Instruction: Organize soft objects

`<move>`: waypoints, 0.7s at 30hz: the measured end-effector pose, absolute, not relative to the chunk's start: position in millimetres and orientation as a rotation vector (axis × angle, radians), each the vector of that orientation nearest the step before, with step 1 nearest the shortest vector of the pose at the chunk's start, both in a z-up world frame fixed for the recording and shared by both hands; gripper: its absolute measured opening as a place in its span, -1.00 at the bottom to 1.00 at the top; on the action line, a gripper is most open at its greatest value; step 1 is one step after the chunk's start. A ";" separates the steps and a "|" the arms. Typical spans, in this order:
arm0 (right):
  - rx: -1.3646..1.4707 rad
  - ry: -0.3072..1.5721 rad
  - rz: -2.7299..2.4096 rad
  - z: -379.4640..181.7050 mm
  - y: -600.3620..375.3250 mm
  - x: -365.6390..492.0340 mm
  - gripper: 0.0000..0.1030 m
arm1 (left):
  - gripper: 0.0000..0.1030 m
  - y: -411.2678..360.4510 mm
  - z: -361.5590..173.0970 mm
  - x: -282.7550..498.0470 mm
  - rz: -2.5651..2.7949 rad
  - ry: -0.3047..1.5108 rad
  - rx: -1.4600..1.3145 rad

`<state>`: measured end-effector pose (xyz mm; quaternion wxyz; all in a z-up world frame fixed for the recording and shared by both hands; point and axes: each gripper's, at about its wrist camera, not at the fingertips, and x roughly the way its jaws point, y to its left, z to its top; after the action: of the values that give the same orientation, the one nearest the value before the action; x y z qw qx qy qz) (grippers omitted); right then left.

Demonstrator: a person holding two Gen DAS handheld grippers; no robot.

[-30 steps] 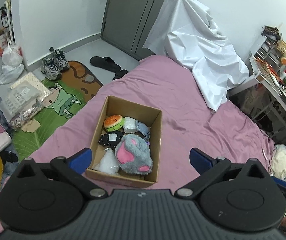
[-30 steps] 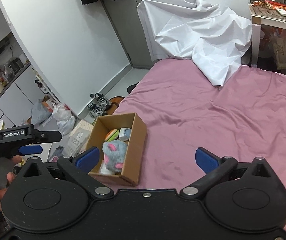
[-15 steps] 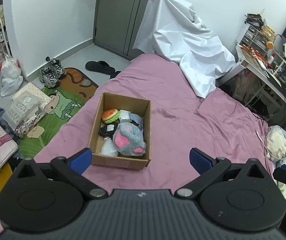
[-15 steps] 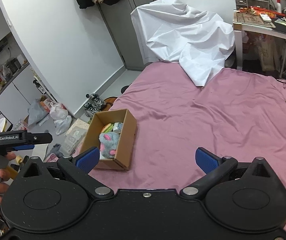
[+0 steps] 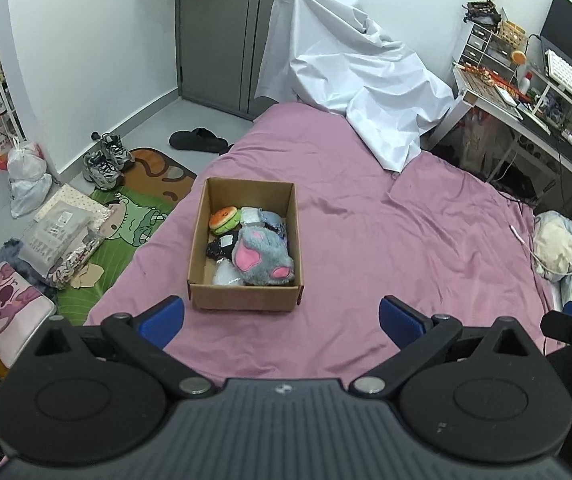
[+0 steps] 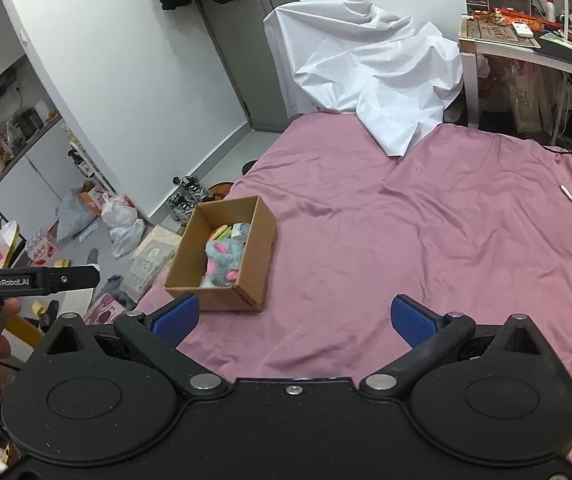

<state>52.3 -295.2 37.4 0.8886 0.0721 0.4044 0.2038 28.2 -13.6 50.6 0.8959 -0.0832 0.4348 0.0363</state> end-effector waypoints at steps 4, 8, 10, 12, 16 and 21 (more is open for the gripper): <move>0.150 0.850 0.449 36.6 -294.1 45.6 1.00 | 0.99 -16.6 51.3 21.6 0.064 0.902 -0.165; 0.136 0.852 0.459 36.4 -291.8 41.1 1.00 | 0.99 -20.7 51.5 18.0 0.061 0.903 -0.147; 0.134 0.856 0.465 35.8 -291.9 39.8 1.00 | 0.99 -21.5 50.4 15.8 0.054 0.906 -0.145; 0.136 0.860 0.469 34.8 -292.3 38.9 1.00 | 1.00 -21.4 48.8 14.0 0.052 0.906 -0.139; 0.136 0.866 0.495 33.7 -292.6 40.8 1.00 | 0.99 -19.4 44.1 12.6 0.058 0.921 -0.132; 0.140 0.873 0.504 32.4 -291.5 41.1 1.00 | 1.00 -17.0 42.4 11.6 0.072 0.928 -0.132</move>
<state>41.1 -291.5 32.4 0.8733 0.0672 0.4181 0.2411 11.6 -17.0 42.4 0.8915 -0.0635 0.4473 0.0348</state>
